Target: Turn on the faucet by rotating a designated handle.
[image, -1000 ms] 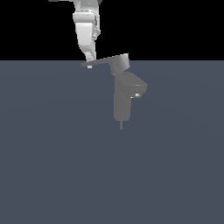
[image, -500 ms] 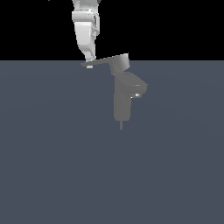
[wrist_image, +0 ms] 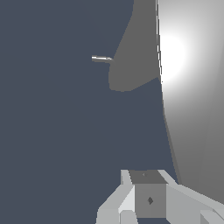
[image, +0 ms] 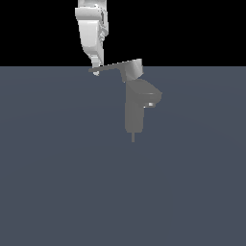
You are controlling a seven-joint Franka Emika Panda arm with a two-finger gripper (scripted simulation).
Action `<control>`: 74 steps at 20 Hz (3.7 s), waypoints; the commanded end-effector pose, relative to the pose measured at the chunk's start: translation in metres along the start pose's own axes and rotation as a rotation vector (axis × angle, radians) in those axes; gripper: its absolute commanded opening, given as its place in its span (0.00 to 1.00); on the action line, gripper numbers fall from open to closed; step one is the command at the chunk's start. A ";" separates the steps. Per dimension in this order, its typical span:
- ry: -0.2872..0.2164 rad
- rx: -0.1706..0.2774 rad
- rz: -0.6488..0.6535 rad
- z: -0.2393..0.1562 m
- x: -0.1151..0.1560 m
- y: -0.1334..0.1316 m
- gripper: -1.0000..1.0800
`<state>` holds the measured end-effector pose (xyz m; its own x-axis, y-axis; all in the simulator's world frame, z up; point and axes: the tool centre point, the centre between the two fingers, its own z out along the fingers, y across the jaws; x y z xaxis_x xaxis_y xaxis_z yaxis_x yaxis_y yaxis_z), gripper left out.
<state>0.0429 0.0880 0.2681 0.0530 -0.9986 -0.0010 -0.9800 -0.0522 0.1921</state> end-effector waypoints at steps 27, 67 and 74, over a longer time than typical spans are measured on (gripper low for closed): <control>0.001 -0.004 0.003 0.000 -0.001 0.072 0.00; 0.004 -0.011 -0.003 0.002 0.102 0.151 0.00; 0.002 -0.007 0.001 0.000 0.147 0.153 0.00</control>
<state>-0.1017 -0.0390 0.2937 0.0871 -0.9962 -0.0038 -0.9735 -0.0859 0.2120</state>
